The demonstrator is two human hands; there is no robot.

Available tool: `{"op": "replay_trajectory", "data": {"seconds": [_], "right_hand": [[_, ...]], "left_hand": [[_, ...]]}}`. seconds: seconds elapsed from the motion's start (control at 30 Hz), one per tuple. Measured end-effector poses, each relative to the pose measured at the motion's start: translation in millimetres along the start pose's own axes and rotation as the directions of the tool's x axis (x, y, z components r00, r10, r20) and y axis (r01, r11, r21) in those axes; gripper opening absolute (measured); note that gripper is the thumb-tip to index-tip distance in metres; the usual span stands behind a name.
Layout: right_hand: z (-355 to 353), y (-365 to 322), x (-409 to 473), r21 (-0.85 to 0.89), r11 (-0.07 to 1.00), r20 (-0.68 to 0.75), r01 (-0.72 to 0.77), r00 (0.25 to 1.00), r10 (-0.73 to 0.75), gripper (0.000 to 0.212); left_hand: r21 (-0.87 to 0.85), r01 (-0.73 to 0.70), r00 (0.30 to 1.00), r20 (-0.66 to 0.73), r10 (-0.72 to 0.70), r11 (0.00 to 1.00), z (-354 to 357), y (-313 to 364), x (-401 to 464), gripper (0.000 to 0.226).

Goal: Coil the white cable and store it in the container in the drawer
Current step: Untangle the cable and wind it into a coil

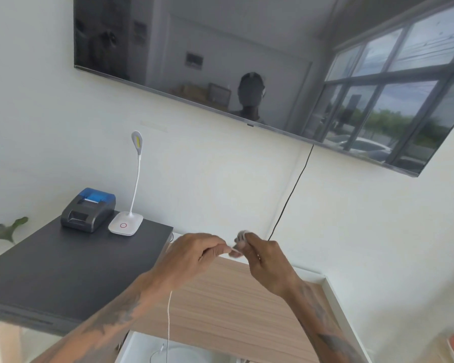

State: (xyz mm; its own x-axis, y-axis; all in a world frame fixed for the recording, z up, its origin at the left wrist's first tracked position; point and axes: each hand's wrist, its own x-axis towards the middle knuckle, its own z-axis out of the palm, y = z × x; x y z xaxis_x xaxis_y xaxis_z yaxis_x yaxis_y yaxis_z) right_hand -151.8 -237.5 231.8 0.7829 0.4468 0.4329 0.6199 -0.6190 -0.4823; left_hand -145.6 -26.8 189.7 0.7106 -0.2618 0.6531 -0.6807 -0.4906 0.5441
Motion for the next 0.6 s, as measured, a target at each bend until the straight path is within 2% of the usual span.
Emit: {"op": "replay_trajectory", "data": {"seconds": [0.1,0.17,0.23,0.3,0.4,0.5,0.53,0.57,0.6], "right_hand": [[-3.2,-1.3,-4.8,0.095,0.992,0.208,-0.079,0.976,0.058,0.034],[-9.2,-6.8,-3.7,0.297,0.929,0.345,-0.221,0.932,0.111,0.039],[-16.4,-12.6,-3.0,0.544,0.766,0.421,-0.343,0.901,0.104,0.039],[-23.8,-18.1,-3.9,0.721,0.583,0.426,-0.374,0.903,0.053,0.038],[-31.9,-31.0,-5.3,0.873,0.354,0.360,-0.336,0.933,-0.003,0.036],[-36.9,-45.4,0.1,0.983,0.100,0.149,-0.156,0.986,0.070,0.033],[-38.4,-49.2,4.5,0.996,0.066,0.053,-0.061,0.992,0.118,0.031],[-40.0,-52.9,9.4,0.996,0.087,-0.038,0.024,0.987,0.158,0.030],[-40.8,-54.8,14.0,0.980,0.181,-0.122,0.087,0.974,0.191,0.029]], "left_hand": [[-0.010,0.003,1.000,-0.004,-0.003,1.000,-11.2,-5.1,12.3,0.023],[-0.103,0.028,0.999,-0.023,-0.031,0.994,-12.9,-6.8,19.8,0.024],[-0.164,0.031,0.997,-0.065,-0.042,0.986,-9.8,-7.6,25.7,0.026],[-0.210,0.009,0.994,-0.108,-0.032,0.978,-4.6,-6.8,28.8,0.023],[-0.275,0.027,0.990,-0.128,-0.064,0.961,1.9,-1.4,31.3,0.023],[-0.309,0.043,0.989,-0.118,-0.084,0.950,13.5,4.5,29.9,0.021],[-0.320,0.037,0.991,-0.109,-0.075,0.947,17.7,7.4,28.4,0.021],[-0.329,0.036,0.993,-0.096,-0.071,0.944,21.4,10.4,26.9,0.023],[-0.329,0.037,0.994,-0.084,-0.068,0.944,24.1,13.0,25.2,0.026]]}}
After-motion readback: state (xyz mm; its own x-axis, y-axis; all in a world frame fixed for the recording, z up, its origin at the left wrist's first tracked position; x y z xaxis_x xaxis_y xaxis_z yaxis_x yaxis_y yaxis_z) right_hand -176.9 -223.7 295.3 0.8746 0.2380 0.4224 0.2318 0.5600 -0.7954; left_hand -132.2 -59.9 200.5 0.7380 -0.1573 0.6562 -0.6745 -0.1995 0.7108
